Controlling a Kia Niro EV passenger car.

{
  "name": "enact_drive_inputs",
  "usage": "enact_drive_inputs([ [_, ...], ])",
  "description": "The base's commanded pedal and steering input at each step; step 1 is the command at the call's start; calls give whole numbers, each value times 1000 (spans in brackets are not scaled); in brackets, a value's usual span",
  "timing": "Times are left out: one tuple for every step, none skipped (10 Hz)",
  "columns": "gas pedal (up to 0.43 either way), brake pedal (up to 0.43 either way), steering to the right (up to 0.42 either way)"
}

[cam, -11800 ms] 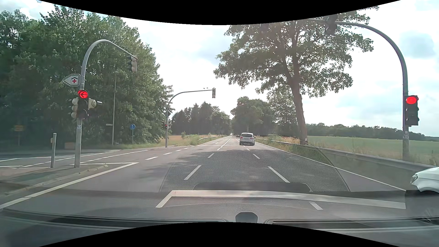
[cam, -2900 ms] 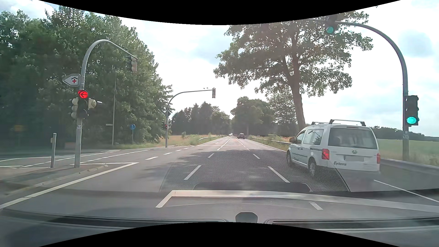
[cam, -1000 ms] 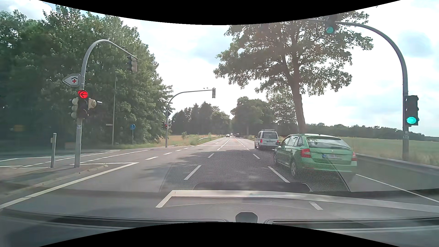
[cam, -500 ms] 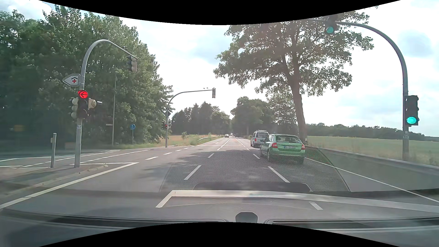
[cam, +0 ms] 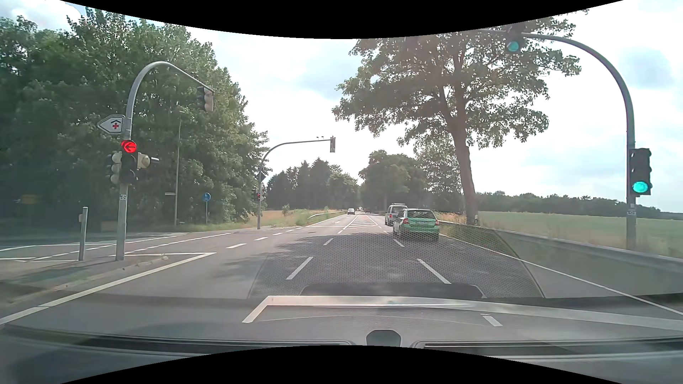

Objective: Follow the waypoints while adhering to traffic rules and regulations

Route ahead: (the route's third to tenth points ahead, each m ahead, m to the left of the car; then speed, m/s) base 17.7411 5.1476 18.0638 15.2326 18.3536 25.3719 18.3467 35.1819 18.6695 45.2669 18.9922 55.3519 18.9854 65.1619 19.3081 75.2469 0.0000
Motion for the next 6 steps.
enact_drive_inputs([
  [0,470,-1],
  [0,470,-1],
  [0,470,-2],
  [0,470,-1],
  [0,470,-1],
  [0,470,-1],
])
